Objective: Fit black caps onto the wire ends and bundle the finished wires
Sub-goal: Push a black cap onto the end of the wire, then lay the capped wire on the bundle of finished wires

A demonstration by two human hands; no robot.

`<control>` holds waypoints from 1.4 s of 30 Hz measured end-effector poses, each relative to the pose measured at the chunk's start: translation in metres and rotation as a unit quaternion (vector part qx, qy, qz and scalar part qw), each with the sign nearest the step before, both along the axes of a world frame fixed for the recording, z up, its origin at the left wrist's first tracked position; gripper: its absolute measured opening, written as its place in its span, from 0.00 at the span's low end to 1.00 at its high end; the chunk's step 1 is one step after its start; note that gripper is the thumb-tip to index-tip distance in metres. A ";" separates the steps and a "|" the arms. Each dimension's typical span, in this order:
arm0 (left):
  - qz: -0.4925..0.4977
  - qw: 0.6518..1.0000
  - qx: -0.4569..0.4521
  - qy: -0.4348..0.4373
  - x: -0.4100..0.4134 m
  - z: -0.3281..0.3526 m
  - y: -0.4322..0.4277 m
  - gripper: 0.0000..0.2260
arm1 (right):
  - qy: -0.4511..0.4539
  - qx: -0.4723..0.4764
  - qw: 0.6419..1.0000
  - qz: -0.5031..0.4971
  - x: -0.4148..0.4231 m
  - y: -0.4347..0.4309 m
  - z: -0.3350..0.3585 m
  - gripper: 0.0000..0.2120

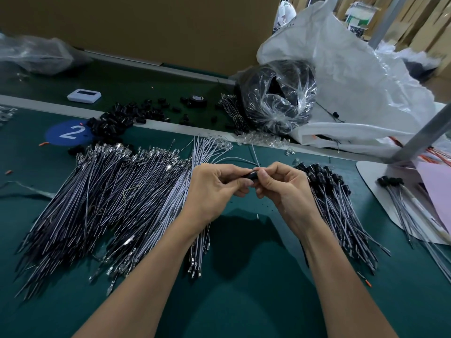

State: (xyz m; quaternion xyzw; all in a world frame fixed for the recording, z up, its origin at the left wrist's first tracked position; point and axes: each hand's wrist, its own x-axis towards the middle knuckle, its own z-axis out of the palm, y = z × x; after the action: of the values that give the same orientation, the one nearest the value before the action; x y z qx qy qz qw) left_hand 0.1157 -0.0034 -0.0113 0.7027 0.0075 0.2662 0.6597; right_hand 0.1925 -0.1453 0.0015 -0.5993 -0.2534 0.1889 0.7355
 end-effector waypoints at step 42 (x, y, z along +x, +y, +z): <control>0.262 0.957 -0.124 0.025 0.003 0.007 0.017 0.15 | -0.325 -0.492 0.807 -0.030 -0.046 0.049 0.005 0.15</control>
State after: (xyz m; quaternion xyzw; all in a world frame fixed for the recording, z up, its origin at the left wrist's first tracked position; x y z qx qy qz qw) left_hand 0.1185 0.0135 -0.0039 0.5951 0.2410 0.4088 0.6485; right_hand 0.1467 -0.0959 0.0062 -0.9145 -0.3330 0.0603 0.2218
